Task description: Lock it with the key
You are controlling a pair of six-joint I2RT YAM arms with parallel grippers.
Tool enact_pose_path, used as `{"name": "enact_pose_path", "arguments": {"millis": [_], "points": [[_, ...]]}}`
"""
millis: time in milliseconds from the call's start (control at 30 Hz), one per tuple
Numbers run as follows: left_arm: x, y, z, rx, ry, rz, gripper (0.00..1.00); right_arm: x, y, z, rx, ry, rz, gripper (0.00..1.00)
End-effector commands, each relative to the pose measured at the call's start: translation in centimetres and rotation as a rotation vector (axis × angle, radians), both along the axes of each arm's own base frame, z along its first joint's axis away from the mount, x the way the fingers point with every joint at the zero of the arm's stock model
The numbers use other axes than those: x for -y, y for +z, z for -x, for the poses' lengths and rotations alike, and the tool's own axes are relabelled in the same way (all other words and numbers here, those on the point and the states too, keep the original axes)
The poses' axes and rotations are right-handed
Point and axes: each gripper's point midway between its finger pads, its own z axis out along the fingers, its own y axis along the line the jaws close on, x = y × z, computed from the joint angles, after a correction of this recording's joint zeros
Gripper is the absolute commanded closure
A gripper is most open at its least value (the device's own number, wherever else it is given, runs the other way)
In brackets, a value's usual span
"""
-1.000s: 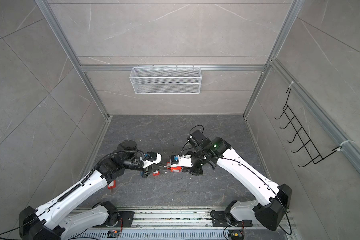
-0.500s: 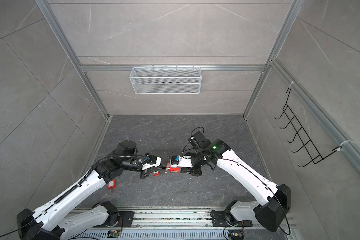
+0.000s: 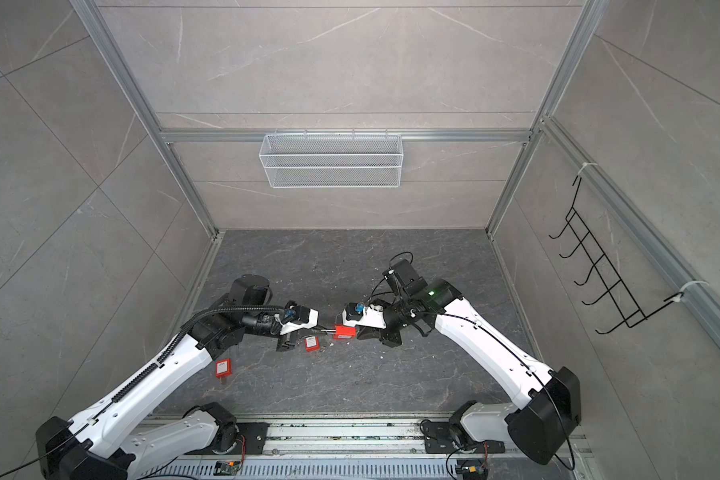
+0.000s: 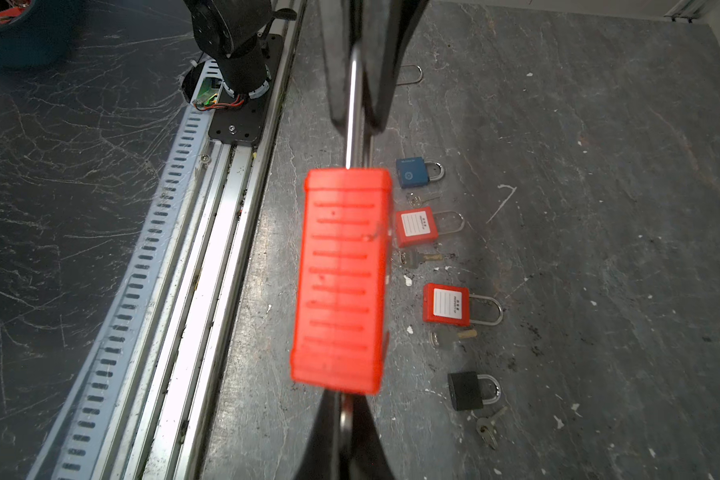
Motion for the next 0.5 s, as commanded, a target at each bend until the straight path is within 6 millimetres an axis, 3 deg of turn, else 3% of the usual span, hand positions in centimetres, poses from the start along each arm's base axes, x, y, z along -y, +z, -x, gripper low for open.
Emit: {"name": "enact_pose_path", "arguments": {"millis": [0,233,467], "points": [[-1.0,1.0,0.1,-0.009,-0.009,-0.010,1.00,4.7,-2.2,0.0,-0.054,-0.108,0.227,1.00],[0.2,1.1,-0.6,-0.106,-0.027,0.013,1.00,4.4,-1.2,-0.2,0.074,-0.092,0.252,1.00],[1.0,1.7,-1.1,-0.142,-0.048,0.054,1.00,2.7,-0.3,0.4,0.034,-0.068,0.275,1.00]]}}
